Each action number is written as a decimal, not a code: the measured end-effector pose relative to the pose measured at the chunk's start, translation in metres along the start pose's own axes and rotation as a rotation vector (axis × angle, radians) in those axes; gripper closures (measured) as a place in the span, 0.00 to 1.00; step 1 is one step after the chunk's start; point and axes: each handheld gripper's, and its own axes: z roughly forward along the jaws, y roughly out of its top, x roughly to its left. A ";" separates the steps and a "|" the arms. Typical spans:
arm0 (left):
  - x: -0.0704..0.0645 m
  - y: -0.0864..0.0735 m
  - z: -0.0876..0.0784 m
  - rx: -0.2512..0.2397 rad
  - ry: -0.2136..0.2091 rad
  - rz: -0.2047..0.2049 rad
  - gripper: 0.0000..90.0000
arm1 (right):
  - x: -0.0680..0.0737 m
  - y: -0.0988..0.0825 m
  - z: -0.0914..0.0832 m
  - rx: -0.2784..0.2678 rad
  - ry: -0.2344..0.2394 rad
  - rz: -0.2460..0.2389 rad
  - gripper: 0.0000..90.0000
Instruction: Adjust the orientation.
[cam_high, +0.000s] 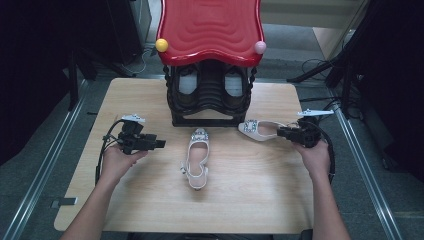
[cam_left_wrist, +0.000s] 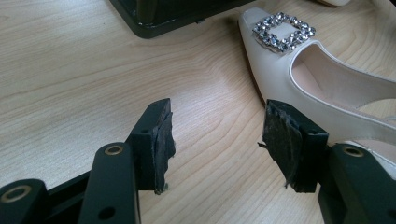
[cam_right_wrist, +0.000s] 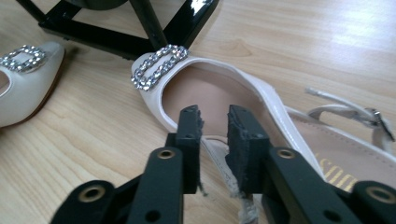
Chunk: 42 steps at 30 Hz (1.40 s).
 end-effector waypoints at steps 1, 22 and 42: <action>0.000 0.000 0.000 0.001 -0.001 -0.001 0.47 | -0.001 -0.001 0.002 0.014 -0.003 -0.001 0.77; 0.003 -0.005 -0.005 -0.008 0.010 -0.013 0.47 | 0.008 -0.001 0.021 0.102 -0.025 -0.038 0.92; 0.001 0.007 0.005 -0.008 -0.010 0.004 0.48 | 0.062 -0.015 0.020 0.160 0.039 0.026 0.92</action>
